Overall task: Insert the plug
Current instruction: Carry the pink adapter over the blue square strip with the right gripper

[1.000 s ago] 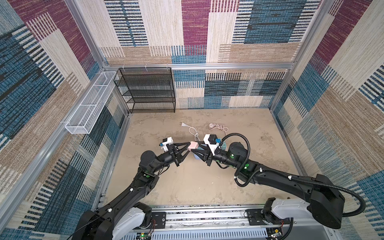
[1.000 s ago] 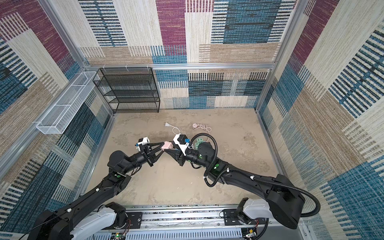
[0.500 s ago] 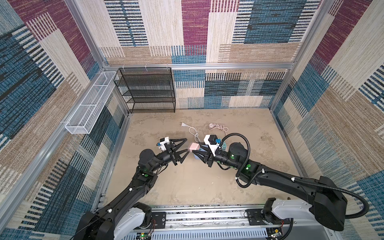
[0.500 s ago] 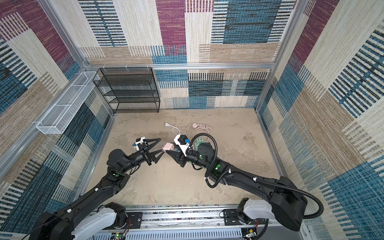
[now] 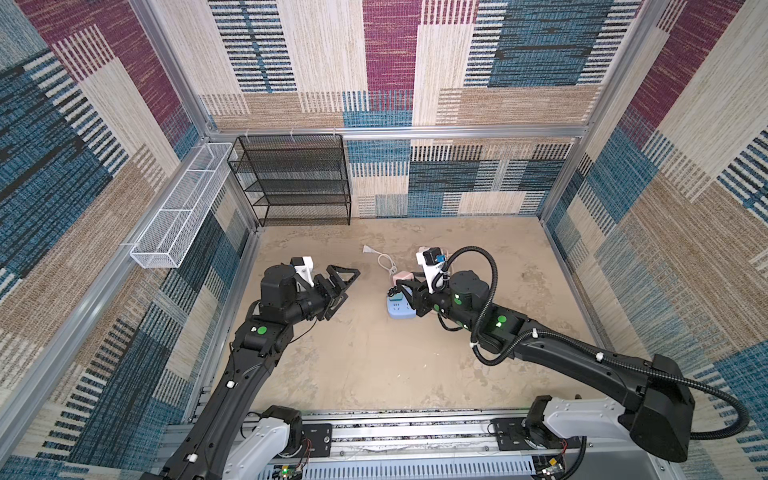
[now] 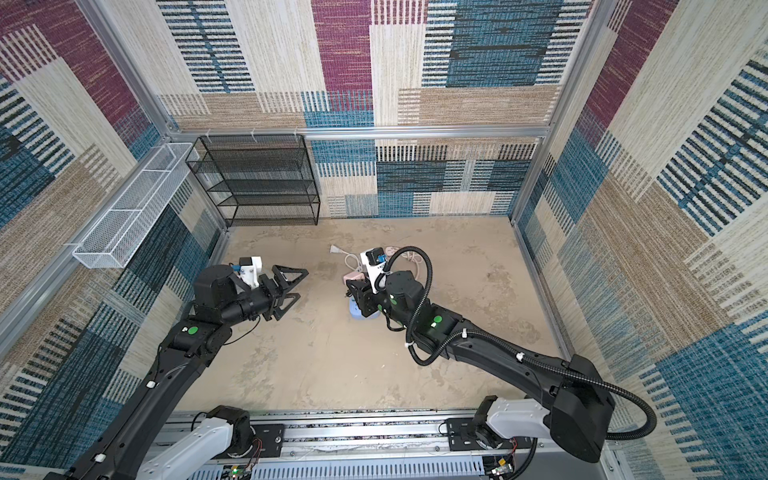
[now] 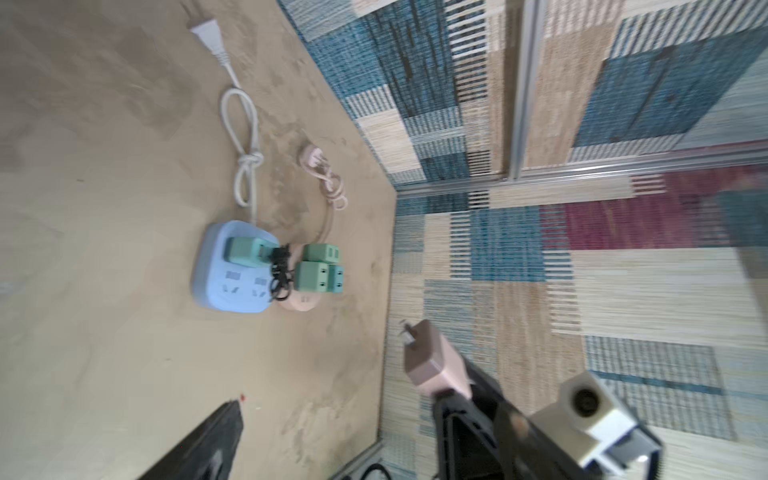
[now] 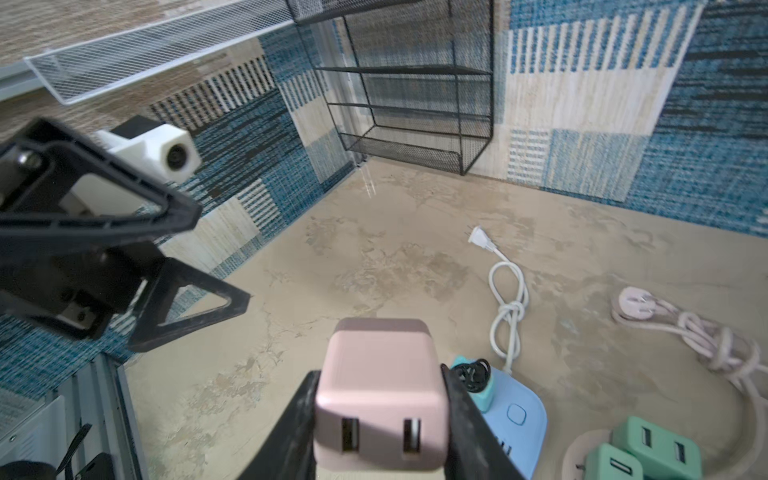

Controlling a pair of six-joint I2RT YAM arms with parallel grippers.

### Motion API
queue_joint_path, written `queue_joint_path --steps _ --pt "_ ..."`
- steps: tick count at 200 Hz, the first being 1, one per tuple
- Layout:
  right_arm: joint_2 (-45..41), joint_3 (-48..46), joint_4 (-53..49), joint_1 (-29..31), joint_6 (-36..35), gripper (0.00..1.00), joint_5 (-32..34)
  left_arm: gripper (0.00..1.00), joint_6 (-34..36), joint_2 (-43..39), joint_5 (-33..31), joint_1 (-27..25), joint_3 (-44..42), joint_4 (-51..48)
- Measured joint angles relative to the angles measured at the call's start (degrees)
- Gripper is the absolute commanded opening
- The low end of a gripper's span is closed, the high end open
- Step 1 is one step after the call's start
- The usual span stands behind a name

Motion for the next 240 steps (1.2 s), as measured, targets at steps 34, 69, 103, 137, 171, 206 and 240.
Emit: queue_joint_path --steps 34,69,103,137,171,206,240 --pt "1.73 4.79 -7.1 0.0 4.55 0.0 4.07 1.0 12.5 3.21 -11.87 -5.84 4.52 -14.62" --pt "4.46 10.23 -14.21 0.0 8.63 0.0 7.08 1.0 17.7 5.42 -24.59 -15.37 6.01 -22.23" --pt "8.5 14.84 -20.81 -0.33 12.52 0.0 8.39 0.99 19.89 6.32 -33.29 -19.96 5.9 -25.4" --pt "12.15 17.38 -25.24 -2.32 15.72 0.0 7.82 0.98 21.05 7.58 -38.34 -22.93 8.35 -27.21" --pt "14.93 18.29 -27.74 -5.68 17.97 0.0 4.61 0.97 22.01 7.98 -42.12 -26.03 10.25 -28.15" --pt "17.07 20.24 -28.65 -6.67 18.49 0.0 1.88 0.97 22.01 8.5 -45.16 -29.92 10.36 -28.24" --pt "17.64 20.44 -29.09 -6.97 18.8 0.0 0.0 0.97 21.99 8.76 -46.42 -31.3 10.29 -28.44"
